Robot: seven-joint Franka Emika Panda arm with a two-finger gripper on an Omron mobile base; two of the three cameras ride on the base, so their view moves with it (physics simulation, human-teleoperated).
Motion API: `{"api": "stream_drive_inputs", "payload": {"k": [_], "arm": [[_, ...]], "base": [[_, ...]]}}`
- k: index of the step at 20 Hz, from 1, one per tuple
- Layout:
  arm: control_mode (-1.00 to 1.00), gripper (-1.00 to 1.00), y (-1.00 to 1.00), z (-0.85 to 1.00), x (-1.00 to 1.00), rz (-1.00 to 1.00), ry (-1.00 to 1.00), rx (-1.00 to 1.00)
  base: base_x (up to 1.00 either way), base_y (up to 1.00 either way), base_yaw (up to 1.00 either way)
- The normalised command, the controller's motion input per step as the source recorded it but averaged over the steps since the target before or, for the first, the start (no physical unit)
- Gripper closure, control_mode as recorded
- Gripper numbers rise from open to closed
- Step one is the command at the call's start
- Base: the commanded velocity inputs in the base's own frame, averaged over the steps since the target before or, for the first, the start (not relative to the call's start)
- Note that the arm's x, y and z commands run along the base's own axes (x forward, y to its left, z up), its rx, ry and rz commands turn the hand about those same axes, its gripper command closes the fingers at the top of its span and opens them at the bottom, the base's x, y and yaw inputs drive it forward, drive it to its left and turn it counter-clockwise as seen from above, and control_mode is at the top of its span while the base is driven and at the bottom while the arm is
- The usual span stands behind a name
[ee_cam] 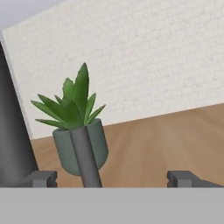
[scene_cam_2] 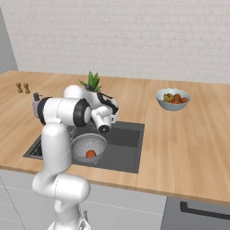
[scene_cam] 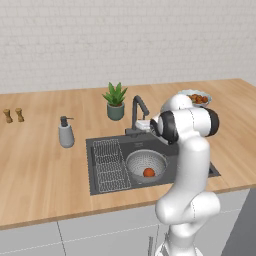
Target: Put the colander in the sink, put the orange in the colander, and turn on the sink faucet and pour water over the colander.
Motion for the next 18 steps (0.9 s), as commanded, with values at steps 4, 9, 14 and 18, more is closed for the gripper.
{"api": "stream_drive_inputs", "payload": {"k": [4, 9, 14, 18], "arm": [[-1.00, -1.00, 0.00, 0.00, 0.25, 0.00, 0.00, 0.00], [-1.00, -1.00, 0.00, 0.00, 0.23, 0.00, 0.00, 0.00], [-1.00, -1.00, 0.00, 0.00, 0.10, 0.00, 0.00, 0.00], [-1.00, -1.00, 0.00, 0.00, 0.02, 0.00, 0.00, 0.00]], "base": [[0.00, 0.00, 0.00], [0.00, 0.00, 0.00], [0.00, 0.00, 0.00], [0.00, 0.00, 0.00]]}}
